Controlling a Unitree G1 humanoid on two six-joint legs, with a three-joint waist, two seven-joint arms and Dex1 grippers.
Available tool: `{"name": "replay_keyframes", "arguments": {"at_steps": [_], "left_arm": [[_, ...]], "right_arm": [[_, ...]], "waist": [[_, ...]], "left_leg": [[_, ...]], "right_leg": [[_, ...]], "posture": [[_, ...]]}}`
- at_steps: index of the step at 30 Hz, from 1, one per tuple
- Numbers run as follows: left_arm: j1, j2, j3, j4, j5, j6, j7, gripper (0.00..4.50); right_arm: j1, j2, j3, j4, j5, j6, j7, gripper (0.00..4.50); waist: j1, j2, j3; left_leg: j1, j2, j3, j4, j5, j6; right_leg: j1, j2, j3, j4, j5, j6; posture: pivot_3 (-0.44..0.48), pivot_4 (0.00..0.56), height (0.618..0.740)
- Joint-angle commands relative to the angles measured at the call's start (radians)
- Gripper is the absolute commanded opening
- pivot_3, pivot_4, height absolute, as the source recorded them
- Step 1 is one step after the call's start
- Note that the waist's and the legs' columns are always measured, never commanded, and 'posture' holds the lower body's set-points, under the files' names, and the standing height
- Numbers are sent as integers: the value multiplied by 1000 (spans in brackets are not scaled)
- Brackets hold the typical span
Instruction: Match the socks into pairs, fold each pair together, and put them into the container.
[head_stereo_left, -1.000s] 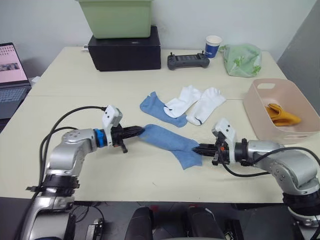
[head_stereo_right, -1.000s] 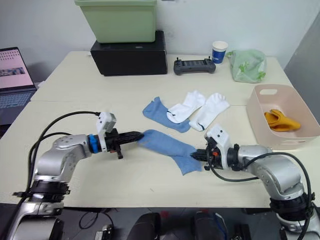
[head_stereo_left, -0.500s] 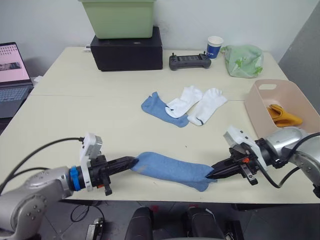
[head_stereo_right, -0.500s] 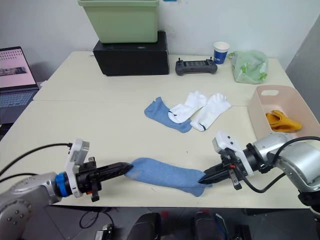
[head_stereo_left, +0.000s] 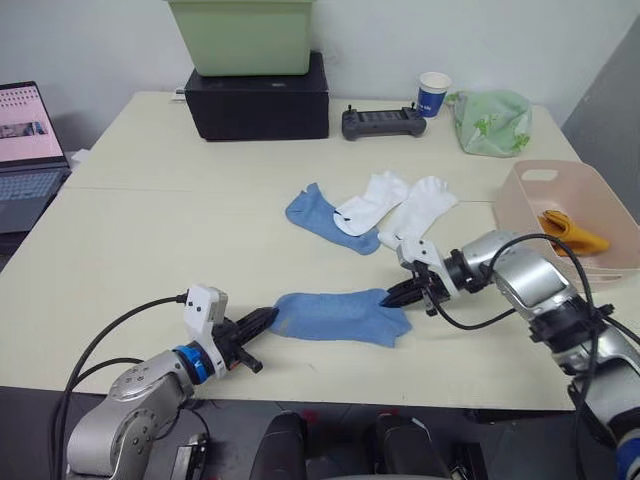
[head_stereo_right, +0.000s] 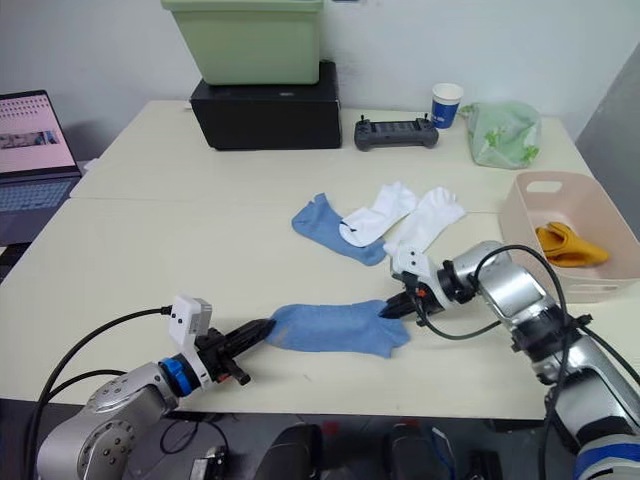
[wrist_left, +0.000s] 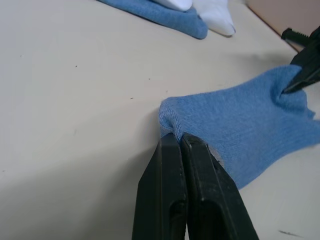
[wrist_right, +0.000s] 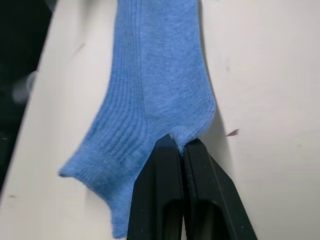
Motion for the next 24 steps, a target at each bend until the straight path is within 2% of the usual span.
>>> {"name": "replay_keyframes", "arguments": {"at_steps": [1, 2, 3, 6, 10, 13, 15, 17, 20, 24], "left_arm": [[-15, -12, -8, 2, 10, -39, 5, 0], [-20, -14, -5, 4, 9, -39, 10, 0], [-24, -10, -3, 6, 4, -34, 10, 442], [-22, 26, 11, 6, 14, -32, 2, 1196], [-23, 102, 60, 0, 15, -58, -42, 2289], [11, 186, 60, -8, 67, -185, -167, 2289], [34, 281, 34, 23, 169, -393, -317, 2289], [24, 326, -2, 66, 238, -559, -413, 2289], [-11, 325, -60, 138, 307, -736, -466, 2289], [-66, 306, -148, 232, 416, -925, -482, 2289]], "right_arm": [[-16, 7, -37, 4, -16, -37, 9, 633], [-11, -5, -45, 0, -25, -53, 13, 941], [-5, -19, -53, 0, -41, -81, 7, 1380], [18, -42, -118, -33, -29, -105, -23, 2281], [92, -75, -244, -200, 51, -57, -53, 2291], [191, -97, -294, -351, 108, -14, -66, 2291], [359, -115, -308, -543, 121, -42, -100, 2291], [488, -131, -288, -635, 47, -152, -136, 2291], [568, -123, -262, -647, -44, -303, -176, 2291], [599, -116, -228, -606, -139, -448, -216, 2291]], "waist": [[0, 0, 0], [0, 0, 0], [0, 0, 0], [0, 0, 0], [0, 0, 0], [0, 0, 0], [0, 0, 0], [5, 0, 0], [3, 3, 0], [-4, 1, 0]], "left_leg": [[0, 0, 0, 0, 0, 0], [0, 0, 0, 0, 0, 0], [0, 0, 0, 0, 0, 0], [0, 0, -1, 0, 0, 0], [0, 0, -1, 0, 0, 0], [0, 0, -1, -1, 0, 0], [1, 0, -1, -2, 0, 0], [0, 0, 0, -3, 0, 0], [1, -1, 3, -3, 0, 0], [3, 0, 4, -2, 0, 0]], "right_leg": [[0, 0, 0, 0, 0, 0], [0, 0, 0, 0, 0, 0], [0, 0, 0, 0, 0, 0], [0, 0, 0, 0, 0, 0], [0, 0, -1, 0, 0, 0], [0, 0, -1, 0, 0, 0], [0, 0, 0, 0, 0, 0], [0, 0, -1, -1, -1, -1], [0, -1, -1, -1, -1, -1], [1, 0, 0, -1, -1, -1]], "posture": [[0, 150, 740], [0, 150, 740], [0, 150, 740], [0, 150, 740], [0, 150, 740], [0, 150, 740], [0, 150, 740], [0, 150, 740], [0, 150, 740], [0, 150, 740]]}}
